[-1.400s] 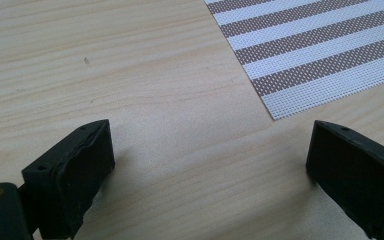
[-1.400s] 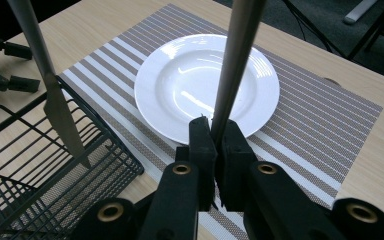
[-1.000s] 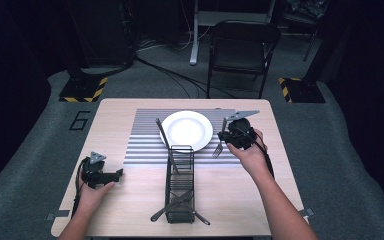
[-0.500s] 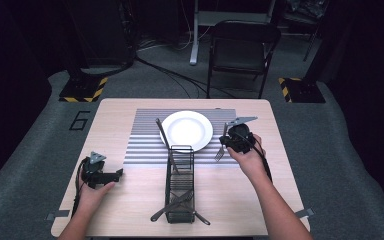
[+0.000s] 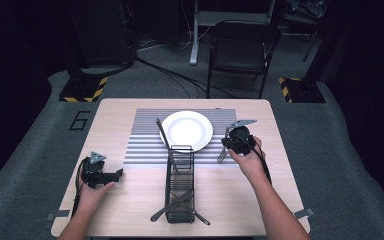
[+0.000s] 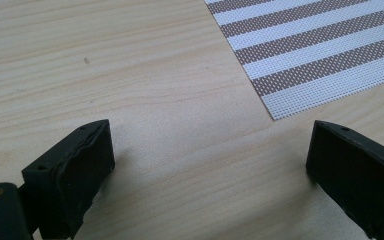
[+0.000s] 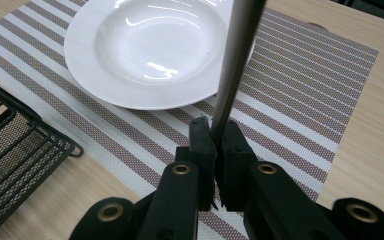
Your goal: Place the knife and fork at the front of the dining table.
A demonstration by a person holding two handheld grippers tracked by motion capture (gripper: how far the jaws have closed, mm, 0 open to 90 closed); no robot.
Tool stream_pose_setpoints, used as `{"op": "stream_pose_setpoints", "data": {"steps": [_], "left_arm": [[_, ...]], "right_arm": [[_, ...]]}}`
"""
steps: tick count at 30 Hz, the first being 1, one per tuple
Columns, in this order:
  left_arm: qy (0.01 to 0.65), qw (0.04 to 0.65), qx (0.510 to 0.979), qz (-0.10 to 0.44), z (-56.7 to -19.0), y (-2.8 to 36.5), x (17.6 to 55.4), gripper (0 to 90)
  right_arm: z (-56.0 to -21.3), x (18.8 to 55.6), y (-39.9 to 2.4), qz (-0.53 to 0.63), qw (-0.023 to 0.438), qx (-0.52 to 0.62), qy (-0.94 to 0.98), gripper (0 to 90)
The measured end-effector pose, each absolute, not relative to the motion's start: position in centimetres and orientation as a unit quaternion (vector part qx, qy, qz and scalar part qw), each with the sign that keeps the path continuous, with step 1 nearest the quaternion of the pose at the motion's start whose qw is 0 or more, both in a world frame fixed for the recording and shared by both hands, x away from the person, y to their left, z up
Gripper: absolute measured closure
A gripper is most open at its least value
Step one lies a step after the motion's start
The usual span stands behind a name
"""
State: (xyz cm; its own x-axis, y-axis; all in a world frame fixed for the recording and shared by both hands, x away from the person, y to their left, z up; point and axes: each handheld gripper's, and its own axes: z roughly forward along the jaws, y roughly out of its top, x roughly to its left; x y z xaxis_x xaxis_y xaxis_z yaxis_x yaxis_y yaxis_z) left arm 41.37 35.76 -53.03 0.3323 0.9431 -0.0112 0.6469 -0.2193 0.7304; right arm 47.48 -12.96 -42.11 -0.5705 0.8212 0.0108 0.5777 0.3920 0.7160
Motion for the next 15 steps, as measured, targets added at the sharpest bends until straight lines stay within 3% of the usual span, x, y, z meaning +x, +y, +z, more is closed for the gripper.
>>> {"op": "stream_pose_setpoints", "data": {"steps": [15], "left_arm": [[0.532, 0.328, 0.748, 0.226, -53.0, 35.8, 41.4, 5.0]], "right_arm": [[-43.2, 48.5, -12.7, 0.360, 0.199, 0.460, 0.787, 83.4]]}}
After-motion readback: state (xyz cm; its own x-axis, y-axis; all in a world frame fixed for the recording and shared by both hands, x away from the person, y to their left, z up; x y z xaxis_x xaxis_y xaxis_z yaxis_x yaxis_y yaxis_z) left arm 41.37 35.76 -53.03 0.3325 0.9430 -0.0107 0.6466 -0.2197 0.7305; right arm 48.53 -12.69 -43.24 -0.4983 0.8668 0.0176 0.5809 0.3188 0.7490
